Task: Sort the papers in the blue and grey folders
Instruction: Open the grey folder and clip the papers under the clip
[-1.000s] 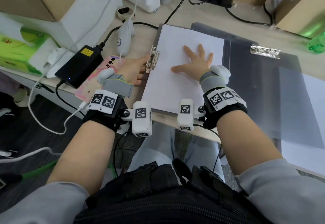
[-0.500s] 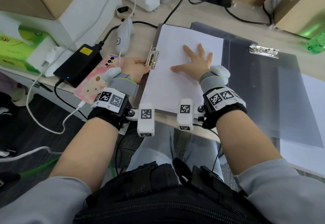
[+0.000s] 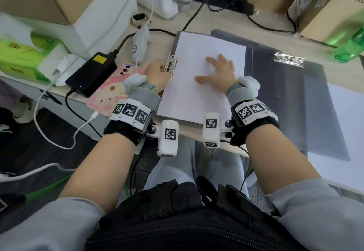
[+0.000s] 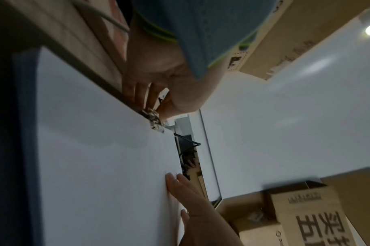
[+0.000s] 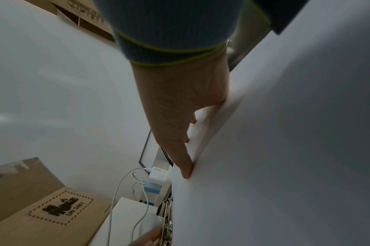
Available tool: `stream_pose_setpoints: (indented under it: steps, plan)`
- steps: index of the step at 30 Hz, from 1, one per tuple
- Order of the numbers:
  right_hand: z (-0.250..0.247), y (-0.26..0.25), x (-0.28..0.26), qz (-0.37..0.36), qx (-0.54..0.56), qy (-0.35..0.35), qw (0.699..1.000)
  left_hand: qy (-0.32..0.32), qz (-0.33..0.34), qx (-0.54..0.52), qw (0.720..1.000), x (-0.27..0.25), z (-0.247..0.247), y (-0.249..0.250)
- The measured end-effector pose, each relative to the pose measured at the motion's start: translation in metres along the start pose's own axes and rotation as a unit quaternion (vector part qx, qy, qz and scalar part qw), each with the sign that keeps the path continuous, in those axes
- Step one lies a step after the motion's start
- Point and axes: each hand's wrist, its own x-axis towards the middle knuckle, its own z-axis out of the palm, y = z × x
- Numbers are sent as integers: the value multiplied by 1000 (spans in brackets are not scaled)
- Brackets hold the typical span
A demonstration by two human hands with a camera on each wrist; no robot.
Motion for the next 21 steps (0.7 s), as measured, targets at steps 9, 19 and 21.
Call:
stream_pose_setpoints:
  steps: [9,19,21]
  plan:
    - [-34,27,-41,-25,72,33,997,33,38,183,982,-26,37,45]
    - [-84,96,-93,39,104,150,982,-103,170,224,954,-57,120,92]
    - [-97,120,-105,72,82,195,975,-134,197,228,944,-67,142,102]
